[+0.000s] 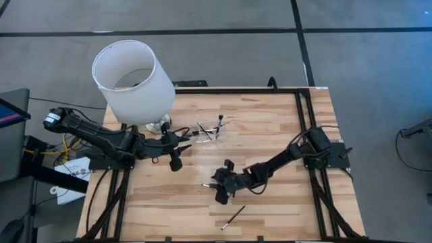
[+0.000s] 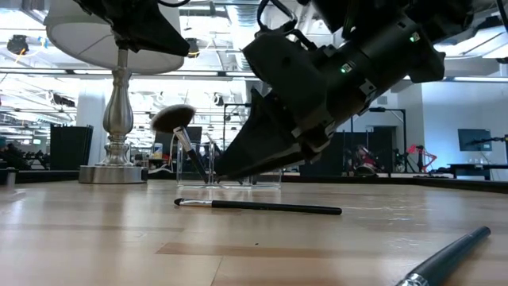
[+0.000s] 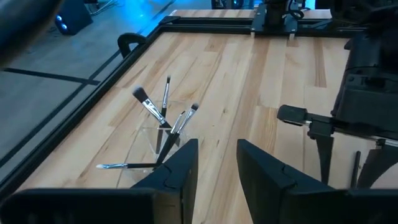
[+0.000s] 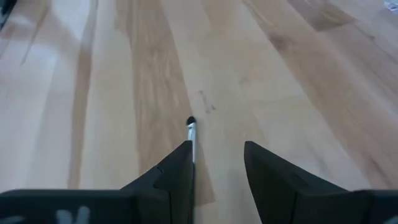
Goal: Put items in baskets/containers
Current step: Put the top black eyeshadow brush into the transparent organizer
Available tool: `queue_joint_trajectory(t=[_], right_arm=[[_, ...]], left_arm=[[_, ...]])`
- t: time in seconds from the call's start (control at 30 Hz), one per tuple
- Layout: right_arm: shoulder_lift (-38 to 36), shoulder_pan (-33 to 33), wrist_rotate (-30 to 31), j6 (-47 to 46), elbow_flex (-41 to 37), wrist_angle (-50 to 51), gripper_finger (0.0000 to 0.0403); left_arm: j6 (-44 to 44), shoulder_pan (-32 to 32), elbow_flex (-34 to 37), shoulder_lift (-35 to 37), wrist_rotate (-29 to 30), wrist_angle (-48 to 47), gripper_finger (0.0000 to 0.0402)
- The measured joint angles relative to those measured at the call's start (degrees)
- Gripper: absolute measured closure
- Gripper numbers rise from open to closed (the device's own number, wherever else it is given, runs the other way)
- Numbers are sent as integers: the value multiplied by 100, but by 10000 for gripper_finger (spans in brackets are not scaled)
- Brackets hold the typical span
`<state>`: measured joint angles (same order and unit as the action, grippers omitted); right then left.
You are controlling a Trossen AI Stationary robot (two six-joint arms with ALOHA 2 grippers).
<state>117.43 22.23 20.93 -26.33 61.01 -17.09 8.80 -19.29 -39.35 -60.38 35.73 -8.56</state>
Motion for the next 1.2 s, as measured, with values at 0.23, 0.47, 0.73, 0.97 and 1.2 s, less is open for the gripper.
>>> queue_joint_trajectory(t=[0.23, 0.47, 0.73, 0.97, 1.2], right_arm=[[0, 67, 2, 89, 0, 36, 269], [606, 167, -15, 298, 159, -528, 269], [1137, 106, 521, 522, 304, -747, 278], [1246, -61, 322, 810, 306, -926, 377], [979, -185, -22, 1093, 275, -919, 390]], left_arm=[[0, 0, 0, 0, 0, 2, 294], [3, 0, 0, 0, 0, 4, 294], [59, 0, 0, 2, -35, 7, 294], [53, 0, 0, 2, -41, 11, 294], [81, 0, 0, 2, -426, 31, 294]])
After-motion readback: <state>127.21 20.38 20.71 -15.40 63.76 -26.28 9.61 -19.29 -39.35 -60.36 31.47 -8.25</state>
